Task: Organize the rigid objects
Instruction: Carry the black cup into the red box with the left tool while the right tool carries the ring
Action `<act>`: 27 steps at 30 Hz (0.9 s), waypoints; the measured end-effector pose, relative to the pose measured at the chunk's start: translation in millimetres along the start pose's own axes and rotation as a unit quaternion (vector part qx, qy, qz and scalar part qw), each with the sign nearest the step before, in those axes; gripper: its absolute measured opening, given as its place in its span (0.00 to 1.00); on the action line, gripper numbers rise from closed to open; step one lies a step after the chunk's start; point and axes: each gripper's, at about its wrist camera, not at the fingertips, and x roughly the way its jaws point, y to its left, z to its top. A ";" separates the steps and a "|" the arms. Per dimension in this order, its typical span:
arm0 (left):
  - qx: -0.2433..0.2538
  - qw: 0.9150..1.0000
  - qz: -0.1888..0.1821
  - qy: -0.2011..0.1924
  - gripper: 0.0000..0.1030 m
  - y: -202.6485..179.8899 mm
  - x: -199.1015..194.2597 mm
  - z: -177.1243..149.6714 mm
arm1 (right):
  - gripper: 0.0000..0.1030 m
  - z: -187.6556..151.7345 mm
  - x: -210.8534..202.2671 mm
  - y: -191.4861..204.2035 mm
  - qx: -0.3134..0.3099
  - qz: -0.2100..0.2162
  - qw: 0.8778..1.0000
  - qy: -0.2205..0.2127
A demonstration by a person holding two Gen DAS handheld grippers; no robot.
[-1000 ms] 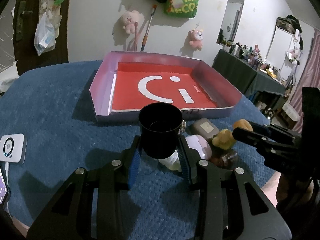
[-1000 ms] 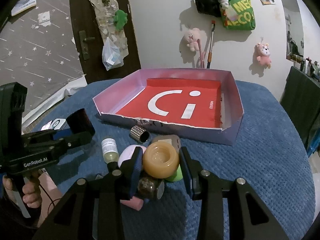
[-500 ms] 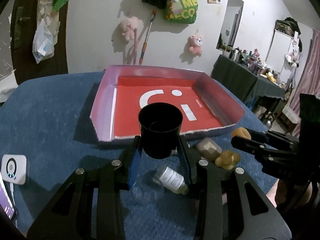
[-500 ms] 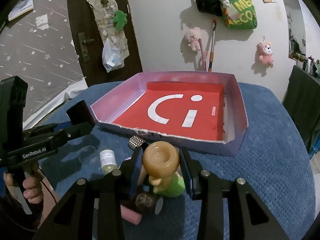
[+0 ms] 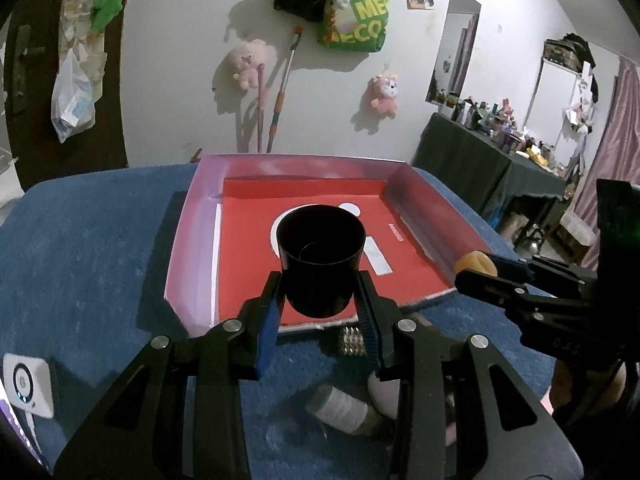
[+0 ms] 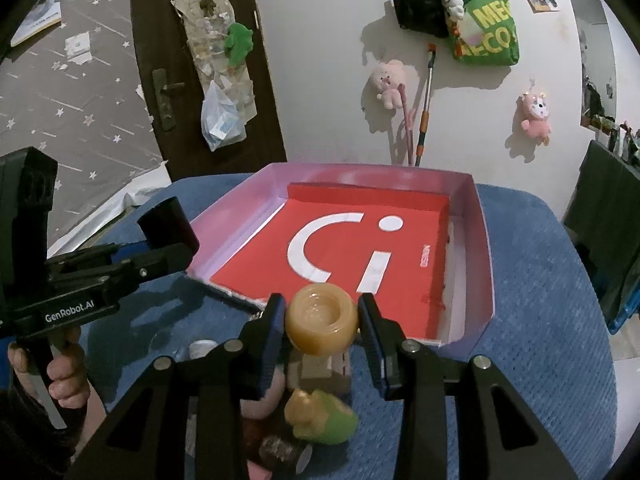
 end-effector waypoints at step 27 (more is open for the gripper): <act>0.000 0.998 0.018 0.055 0.33 12.7 87.5 51.0 | 0.39 53.7 75.5 -48.9 0.045 -0.036 0.997 0.050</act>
